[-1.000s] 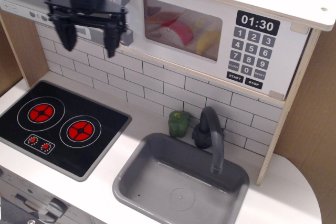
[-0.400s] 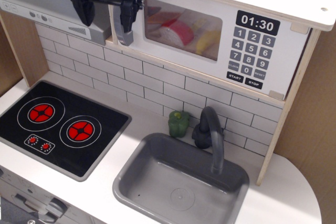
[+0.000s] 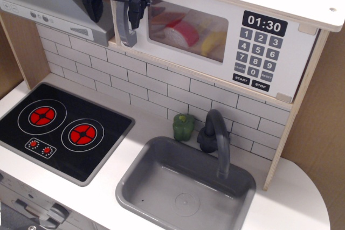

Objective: Open microwave

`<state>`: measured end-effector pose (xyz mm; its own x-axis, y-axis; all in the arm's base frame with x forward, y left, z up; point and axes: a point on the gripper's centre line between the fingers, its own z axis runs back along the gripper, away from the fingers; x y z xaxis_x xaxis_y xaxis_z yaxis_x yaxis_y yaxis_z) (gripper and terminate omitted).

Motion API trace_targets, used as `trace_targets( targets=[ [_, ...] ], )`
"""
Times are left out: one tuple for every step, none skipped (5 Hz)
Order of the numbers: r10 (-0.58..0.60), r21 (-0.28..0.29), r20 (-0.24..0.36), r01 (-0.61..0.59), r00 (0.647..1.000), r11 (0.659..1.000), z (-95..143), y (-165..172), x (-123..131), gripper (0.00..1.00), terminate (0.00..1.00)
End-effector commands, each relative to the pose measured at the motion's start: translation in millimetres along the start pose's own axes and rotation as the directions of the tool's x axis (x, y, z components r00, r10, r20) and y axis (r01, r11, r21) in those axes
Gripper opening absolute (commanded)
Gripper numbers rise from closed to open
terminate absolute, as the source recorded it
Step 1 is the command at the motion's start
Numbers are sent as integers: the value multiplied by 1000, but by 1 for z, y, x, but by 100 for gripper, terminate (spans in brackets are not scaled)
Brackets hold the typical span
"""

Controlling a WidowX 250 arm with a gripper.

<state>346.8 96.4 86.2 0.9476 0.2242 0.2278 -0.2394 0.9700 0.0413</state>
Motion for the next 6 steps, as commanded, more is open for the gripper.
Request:
trace_targets(
  targets=[
    [-87,-71,43,90,995,993,15,-2,4,0,0],
    [-122,-117,33,125,992,985,17,-2,3,0,0],
    [-136,-132,24,138,990,982,19,1,-8,0,0],
    [-158,-134,32,161,987,978,23,4,-23,0,0],
    [-171,-138,15,171,985,975,25,12,-47,0,0],
    [-174,-65,20,175,985,982,29,15,-75,0,0]
  ],
)
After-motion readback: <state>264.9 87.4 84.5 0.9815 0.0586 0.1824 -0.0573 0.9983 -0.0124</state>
